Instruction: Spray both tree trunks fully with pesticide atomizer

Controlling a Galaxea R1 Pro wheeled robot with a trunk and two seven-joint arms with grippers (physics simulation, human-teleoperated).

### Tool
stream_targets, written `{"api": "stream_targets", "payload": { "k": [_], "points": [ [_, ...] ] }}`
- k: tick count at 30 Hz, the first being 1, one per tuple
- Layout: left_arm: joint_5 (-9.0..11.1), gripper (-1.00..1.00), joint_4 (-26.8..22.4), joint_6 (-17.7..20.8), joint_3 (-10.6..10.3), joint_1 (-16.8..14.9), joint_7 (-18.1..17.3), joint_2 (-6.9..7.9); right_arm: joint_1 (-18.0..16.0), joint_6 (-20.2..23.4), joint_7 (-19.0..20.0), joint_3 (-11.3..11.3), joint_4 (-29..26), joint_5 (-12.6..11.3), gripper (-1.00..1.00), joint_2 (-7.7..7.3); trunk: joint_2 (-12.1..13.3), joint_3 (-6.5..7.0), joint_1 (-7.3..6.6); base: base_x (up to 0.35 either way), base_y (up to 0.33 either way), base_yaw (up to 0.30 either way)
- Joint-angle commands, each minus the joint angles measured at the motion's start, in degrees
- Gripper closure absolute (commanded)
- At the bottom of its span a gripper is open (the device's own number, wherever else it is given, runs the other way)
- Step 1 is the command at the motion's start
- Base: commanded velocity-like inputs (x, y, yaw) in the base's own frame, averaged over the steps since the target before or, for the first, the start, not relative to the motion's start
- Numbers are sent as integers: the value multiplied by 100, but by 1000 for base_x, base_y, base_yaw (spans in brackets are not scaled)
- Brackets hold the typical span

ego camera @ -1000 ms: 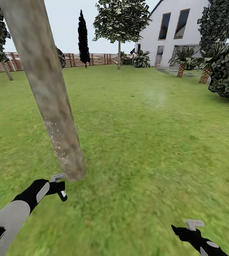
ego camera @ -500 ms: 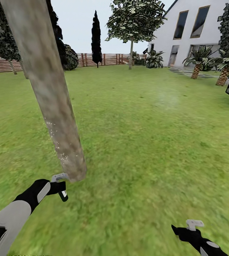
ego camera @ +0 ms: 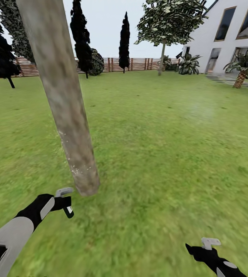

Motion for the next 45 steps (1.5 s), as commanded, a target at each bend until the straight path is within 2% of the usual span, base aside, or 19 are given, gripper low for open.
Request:
{"api": "stream_targets", "payload": {
  "k": [1,7,23,35,45],
  "points": [
    [-1,100,0,0,-2,1,1,0,0,0,0,0,0,1,-100,0,0,0,0,145,-270,277],
    [-1,100,0,0,1,2,-3,0,-3,0,0,0,0,1,-100,0,0,0,0,145,-270,256],
    [-1,100,0,0,1,0,6,-9,0,0,0,0,0,4,-100,0,0,0,0,139,-269,55],
    [-1,100,0,0,0,3,5,-9,-4,0,0,0,0,1,-100,0,0,0,0,5,-271,265],
    [-1,100,0,0,4,1,10,-9,-3,9,0,0,1,17,-100,0,0,0,0,-3,-270,17]
  ]
}}
